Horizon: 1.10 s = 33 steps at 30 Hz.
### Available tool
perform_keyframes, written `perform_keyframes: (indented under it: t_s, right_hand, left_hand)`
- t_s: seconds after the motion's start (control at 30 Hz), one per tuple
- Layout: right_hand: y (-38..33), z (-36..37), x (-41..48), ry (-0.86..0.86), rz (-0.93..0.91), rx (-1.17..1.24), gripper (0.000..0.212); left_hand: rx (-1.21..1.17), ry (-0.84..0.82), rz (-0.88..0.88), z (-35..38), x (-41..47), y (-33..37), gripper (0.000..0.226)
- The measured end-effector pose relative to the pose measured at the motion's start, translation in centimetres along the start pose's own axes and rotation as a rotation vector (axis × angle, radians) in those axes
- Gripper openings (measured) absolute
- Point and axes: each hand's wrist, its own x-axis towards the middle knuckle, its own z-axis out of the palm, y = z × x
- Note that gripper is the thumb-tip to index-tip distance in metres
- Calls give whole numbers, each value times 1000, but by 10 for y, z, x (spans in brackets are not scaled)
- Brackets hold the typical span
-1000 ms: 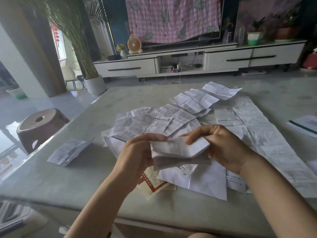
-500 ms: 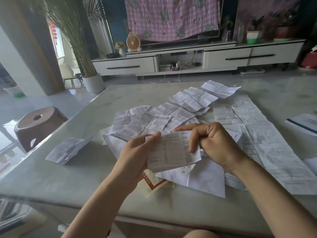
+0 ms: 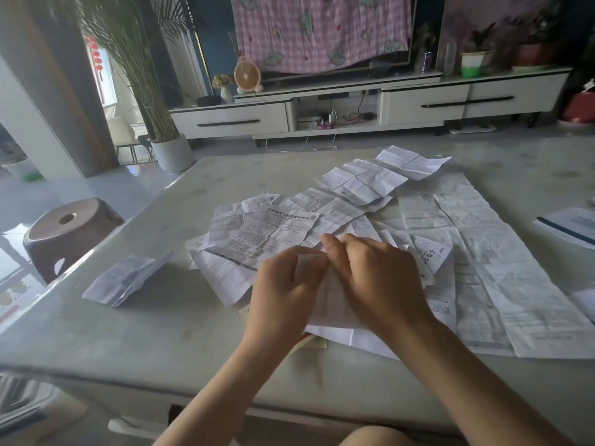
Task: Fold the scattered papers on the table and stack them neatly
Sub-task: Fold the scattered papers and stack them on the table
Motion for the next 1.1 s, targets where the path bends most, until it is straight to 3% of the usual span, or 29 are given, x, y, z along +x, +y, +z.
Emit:
perform_keyframes:
  t_s: [0.13, 0.27, 0.4, 0.53, 0.63, 0.83, 0.93, 1.1]
  right_hand:
    - [1, 19, -4, 190, -7, -2, 54]
    - [-8, 25, -7, 219, 61, 39, 49]
    - [-3, 22, -5, 267, 83, 52, 51]
    - [-2, 13, 0, 230, 280, 129, 57]
    - [-3, 12, 3, 190, 396, 397, 67]
    - [6, 10, 9, 290, 586, 652, 69]
    - [11, 6, 14, 282, 524, 614, 66]
    - [23, -2, 22, 161, 422, 534, 67]
  left_hand:
    - [-81, 107, -190, 7, 3, -1, 32]
    - [211, 283, 44, 13, 1, -9, 50]
    - [455, 396, 354, 10, -3, -12, 42]
    - [408, 513, 470, 9, -5, -1, 42]
    - [362, 541, 464, 10, -5, 9, 43]
    - [166, 552, 331, 17, -8, 21, 49]
    - [116, 506, 221, 21, -7, 19, 52]
    - [24, 130, 16, 1, -14, 7, 48]
